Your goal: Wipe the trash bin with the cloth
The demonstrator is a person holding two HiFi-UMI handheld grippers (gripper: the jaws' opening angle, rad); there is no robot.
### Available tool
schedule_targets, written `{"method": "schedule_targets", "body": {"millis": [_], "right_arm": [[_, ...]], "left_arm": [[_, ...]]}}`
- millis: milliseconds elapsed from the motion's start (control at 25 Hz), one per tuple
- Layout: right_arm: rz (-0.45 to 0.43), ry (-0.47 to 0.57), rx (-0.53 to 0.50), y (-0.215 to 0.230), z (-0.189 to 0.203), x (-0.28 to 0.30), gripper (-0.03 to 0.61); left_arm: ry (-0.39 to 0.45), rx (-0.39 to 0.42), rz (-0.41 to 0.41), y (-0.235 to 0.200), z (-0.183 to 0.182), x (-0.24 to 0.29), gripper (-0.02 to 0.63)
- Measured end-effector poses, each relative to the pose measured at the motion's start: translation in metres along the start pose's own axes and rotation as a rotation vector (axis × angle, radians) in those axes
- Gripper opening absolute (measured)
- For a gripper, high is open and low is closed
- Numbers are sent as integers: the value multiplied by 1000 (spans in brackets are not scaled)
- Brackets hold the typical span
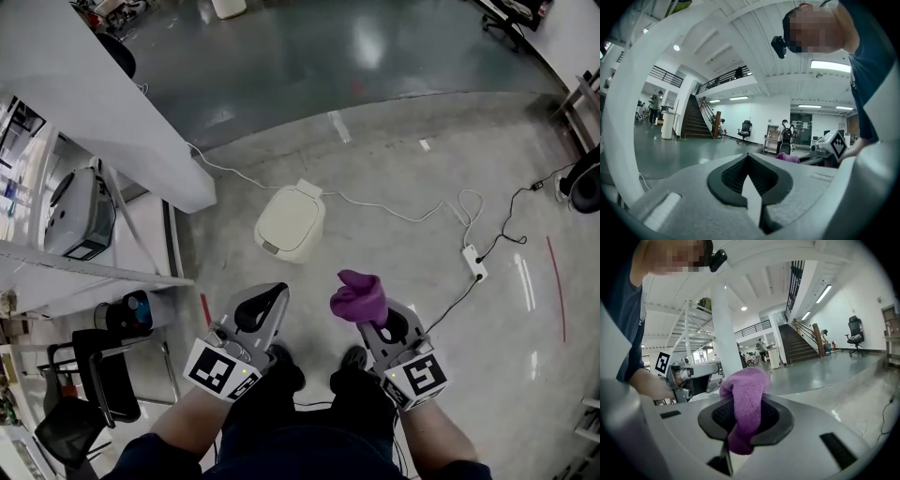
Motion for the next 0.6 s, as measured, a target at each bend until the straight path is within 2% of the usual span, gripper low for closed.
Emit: {"method": "schedule_targets", "body": {"millis": [600], "right_arm": [[29,22,-46,93,158,100,78]], "left_arm": [[9,5,-60,-67,176,58,-2]]}}
Point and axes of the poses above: the fingertips, and each gripper's own axes: x forward along the fingers, y to its right, z out of its underside, the point moved 8 cm from there along -x, backward along the fingers, and after that the axes turned 9 degrees about -z, right-handed, at the moved point
